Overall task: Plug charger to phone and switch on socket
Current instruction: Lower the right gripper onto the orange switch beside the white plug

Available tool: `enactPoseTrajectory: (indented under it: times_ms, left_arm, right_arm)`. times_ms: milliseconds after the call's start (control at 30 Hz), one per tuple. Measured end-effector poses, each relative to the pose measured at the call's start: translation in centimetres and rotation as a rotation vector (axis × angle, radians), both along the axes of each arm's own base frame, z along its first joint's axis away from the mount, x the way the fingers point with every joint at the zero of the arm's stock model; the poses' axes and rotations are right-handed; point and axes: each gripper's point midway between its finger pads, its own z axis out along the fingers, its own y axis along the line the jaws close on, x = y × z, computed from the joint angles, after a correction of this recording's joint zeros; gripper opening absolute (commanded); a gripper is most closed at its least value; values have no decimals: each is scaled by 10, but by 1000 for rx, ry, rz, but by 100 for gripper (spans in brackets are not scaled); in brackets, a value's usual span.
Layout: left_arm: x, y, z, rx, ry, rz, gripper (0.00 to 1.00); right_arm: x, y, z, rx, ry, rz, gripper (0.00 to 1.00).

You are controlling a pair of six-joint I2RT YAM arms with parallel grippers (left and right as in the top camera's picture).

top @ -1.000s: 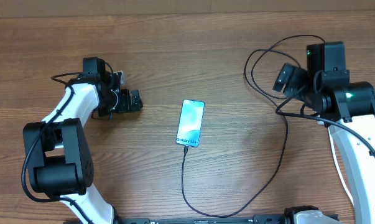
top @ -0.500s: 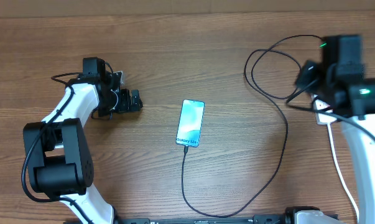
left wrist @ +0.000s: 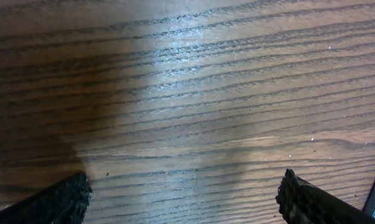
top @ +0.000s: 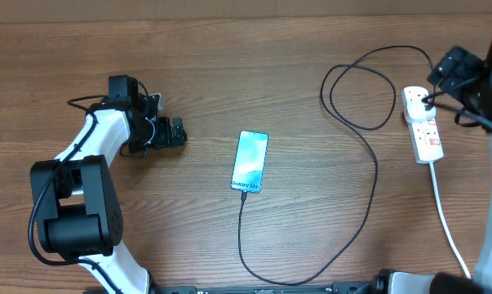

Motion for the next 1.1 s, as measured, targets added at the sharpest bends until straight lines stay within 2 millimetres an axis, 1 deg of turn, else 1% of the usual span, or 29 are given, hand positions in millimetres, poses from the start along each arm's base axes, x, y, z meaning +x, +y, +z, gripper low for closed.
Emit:
enactPoseTrajectory:
  times_ms: [100,267,467,667,800,867,933,1100]
  left_arm:
    - [0,0,0,0,0,0,100]
    - [0,0,0,0,0,0,99]
    - [0,0,0,0,0,0,100]
    - [0,0,0,0,0,0,99]
    - [0,0,0,0,0,0,100]
    - [0,0,0,0,0,0,100]
    - [0,0,0,0,0,0,100]
    - [0,0,0,0,0,0,100]
  right_arm:
    - [7,-15,-24,15,68,-29,100]
    - [12,-37,-62,63,163,-93,100]
    - [16,-57,-97,101,241,-153,100]
    - [13,-93,-133,135,288,-272,100]
    - [6,-115,-159,166,304,-358,100]
    - [5,-122,-172,185,307,-384,100]
    - [9,-126,-187,209,302,-395,100]
    - [12,-122,-217,262,339,-393,100]
